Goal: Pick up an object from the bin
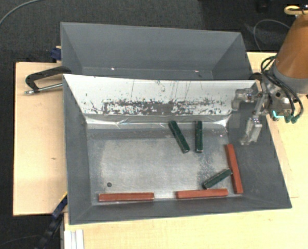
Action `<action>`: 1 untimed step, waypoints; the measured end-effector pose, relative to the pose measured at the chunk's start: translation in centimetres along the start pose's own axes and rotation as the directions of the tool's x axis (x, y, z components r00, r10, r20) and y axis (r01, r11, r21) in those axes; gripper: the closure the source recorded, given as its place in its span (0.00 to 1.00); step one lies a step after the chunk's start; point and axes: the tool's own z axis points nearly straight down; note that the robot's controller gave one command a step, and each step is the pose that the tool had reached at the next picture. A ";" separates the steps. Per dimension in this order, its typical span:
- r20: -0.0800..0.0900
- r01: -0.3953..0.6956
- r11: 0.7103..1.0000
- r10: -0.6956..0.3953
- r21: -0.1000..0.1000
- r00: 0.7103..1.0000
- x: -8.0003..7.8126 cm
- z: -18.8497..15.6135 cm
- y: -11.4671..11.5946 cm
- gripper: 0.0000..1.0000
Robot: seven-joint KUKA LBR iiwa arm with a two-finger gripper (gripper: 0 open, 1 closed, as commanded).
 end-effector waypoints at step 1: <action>-0.004 0.583 0.812 -0.583 -0.005 0.812 8.2 16.5 2.1 0.00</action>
Offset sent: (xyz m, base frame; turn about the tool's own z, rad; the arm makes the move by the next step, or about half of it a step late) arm -0.0817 0.0202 -0.1649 -0.6235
